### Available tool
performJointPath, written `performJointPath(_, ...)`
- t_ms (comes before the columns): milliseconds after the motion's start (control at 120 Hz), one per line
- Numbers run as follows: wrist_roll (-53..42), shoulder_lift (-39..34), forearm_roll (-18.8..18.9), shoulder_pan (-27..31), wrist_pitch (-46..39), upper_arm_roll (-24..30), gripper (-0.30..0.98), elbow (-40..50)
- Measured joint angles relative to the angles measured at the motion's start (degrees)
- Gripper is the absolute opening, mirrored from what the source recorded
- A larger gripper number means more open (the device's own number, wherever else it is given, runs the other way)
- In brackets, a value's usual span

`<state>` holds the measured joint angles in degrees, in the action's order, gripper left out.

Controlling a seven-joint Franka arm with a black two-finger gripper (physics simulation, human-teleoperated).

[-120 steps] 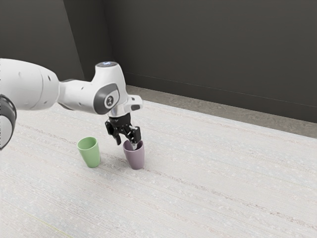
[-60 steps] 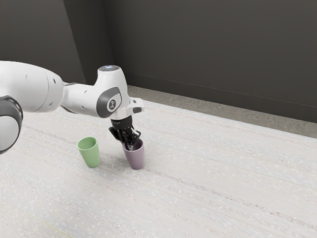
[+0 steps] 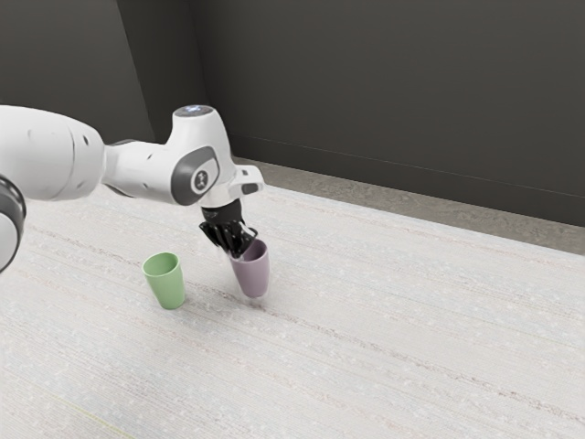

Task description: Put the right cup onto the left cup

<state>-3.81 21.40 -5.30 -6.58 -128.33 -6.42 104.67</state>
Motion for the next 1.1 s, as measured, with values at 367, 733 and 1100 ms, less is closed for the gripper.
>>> performJointPath(367, 0.03, -13.52, 0.32, 0.37, 8.64, -0.45, -0.10, 1.95)
performJointPath(733, -2.09, -19.63, 1.87, 4.21, 16.43, -2.43, -0.10, 3.83)
performJointPath(1100, -4.99, -18.63, 4.59, 7.08, 17.49, -5.92, -0.10, 4.29)
